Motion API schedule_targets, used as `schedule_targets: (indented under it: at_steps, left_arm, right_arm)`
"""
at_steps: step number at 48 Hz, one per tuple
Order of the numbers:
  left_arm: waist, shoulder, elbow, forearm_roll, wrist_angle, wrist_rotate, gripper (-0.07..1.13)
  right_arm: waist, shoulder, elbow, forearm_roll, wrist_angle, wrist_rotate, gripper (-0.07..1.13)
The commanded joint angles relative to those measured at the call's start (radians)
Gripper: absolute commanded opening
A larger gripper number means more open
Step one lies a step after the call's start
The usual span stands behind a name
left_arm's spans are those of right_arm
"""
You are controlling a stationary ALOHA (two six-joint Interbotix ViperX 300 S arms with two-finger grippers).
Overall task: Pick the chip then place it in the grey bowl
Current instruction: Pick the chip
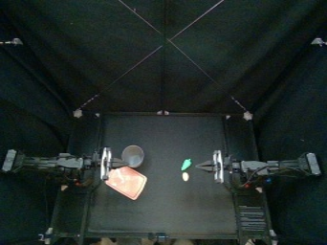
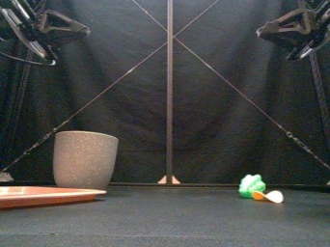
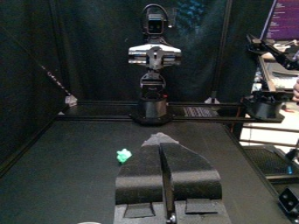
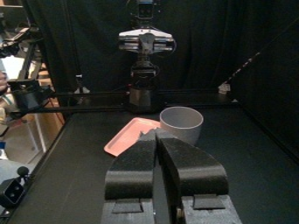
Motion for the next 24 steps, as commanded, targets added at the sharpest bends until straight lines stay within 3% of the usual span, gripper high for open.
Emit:
schedule_targets:
  at_steps: [1, 6, 16, 21, 24]
  left_arm:
    - [0.025, 0.009, -0.015, -0.002, -0.003, -0.002, -0.02]
    - [0.028, 0.011, -0.008, -0.006, -0.003, 0.0, -0.02]
    - [0.026, 0.014, 0.008, -0.011, -0.003, -0.002, -0.01]
    - [0.029, 0.014, 0.015, -0.011, -0.003, 0.0, -0.01]
    - [0.034, 0.015, 0.018, -0.011, -0.003, 0.002, -0.01]
  right_arm:
    - [-0.002, 0.052, -0.009, 0.049, -0.005, 0.026, 0.03]
    - [-0.008, 0.133, -0.009, 0.187, -0.011, 0.095, 0.04]
    - [0.006, 0.341, 0.02, 0.549, -0.003, 0.341, 0.09]
    - [0.044, 0.393, 0.048, 0.598, 0.0, 0.456, 0.23]
    - [0.067, 0.414, 0.067, 0.611, 0.002, 0.532, 0.38]
